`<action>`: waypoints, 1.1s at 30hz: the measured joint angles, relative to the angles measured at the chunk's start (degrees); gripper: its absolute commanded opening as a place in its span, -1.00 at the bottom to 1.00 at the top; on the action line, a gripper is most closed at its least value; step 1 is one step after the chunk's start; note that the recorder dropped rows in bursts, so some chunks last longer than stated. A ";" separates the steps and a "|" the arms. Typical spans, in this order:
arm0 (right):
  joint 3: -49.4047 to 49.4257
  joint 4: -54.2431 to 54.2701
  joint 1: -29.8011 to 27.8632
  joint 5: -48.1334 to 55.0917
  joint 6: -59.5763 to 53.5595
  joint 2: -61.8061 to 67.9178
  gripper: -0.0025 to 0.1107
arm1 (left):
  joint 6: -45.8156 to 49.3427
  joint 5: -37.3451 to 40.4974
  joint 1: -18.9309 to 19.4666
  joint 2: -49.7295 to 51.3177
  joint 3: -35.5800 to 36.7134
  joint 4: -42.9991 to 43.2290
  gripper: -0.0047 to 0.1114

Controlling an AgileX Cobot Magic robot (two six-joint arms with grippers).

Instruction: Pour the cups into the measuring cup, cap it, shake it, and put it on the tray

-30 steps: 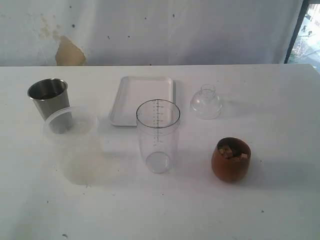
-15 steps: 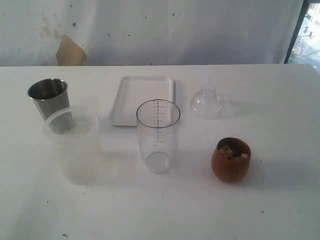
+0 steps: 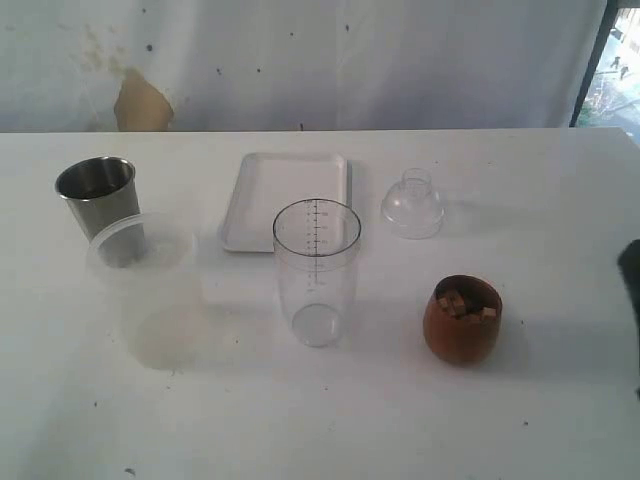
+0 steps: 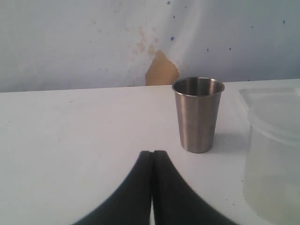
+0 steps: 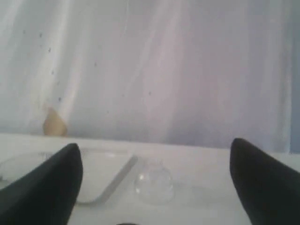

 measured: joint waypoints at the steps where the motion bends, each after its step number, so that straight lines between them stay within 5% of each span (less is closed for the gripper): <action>1: 0.00 -1.58 0.10 -1.94 0.00 3.66 0.45 | 0.00 0.00 0.00 0.00 0.00 0.00 -0.92; 11: -1.47 -8.60 0.22 -22.33 -8.95 43.76 0.47 | 0.00 0.00 0.00 0.00 0.00 0.00 -0.92; 13: -2.33 -9.52 0.22 -25.10 -8.96 47.75 0.57 | 0.00 0.00 0.00 0.00 0.00 0.00 -0.92; 15: -3.38 -10.21 0.22 -25.29 -9.22 51.21 0.91 | 0.00 0.00 0.00 0.00 0.00 0.00 -0.92; 25: -6.50 -9.26 0.22 -23.01 -17.04 57.29 0.90 | 0.00 0.00 0.00 0.00 0.00 0.00 -0.92; 33: -10.38 -9.13 0.22 -27.98 -22.32 73.96 0.90 | 0.00 0.00 0.00 0.00 0.00 0.00 -0.92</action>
